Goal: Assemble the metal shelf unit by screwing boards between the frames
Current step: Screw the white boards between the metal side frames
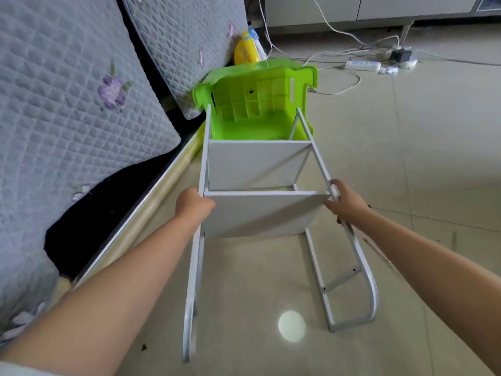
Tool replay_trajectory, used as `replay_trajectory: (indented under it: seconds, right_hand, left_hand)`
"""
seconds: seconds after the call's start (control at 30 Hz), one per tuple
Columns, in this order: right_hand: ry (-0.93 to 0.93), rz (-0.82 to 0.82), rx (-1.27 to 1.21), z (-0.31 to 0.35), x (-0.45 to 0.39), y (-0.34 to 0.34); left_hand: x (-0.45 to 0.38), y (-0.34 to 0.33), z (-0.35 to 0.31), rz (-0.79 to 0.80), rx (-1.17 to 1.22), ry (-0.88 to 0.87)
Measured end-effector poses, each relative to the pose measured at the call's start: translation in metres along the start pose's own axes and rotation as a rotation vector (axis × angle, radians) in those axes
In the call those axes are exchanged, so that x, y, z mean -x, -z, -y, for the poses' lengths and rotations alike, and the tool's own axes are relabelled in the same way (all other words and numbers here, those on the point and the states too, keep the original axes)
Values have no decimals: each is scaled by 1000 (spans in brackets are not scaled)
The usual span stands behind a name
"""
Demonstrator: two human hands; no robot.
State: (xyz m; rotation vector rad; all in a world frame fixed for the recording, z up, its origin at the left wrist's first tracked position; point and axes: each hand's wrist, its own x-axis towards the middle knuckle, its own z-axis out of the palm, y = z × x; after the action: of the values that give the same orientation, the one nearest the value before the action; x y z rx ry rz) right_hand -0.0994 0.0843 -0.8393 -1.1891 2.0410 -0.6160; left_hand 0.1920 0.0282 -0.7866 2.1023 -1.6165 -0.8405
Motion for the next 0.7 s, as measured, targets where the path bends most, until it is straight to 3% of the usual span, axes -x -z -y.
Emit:
replay_trajectory:
  seconds: [0.27, 0.37, 0.47, 0.57, 0.7]
  right_hand:
    - [113, 59, 90, 7, 0, -6]
    - [156, 40, 92, 3, 2, -3]
    - [190, 28, 66, -2, 0, 0]
    - [91, 80, -196, -7, -1, 5]
    - [-45, 299, -353, -20, 10, 13]
  left_hand:
    - [1, -8, 31, 156, -327, 144]
    - [5, -16, 22, 90, -494, 108]
    - [8, -36, 5, 9, -702, -138]
    - [9, -63, -11, 80, -777, -480]
    - [14, -89, -34, 179, -757, -654]
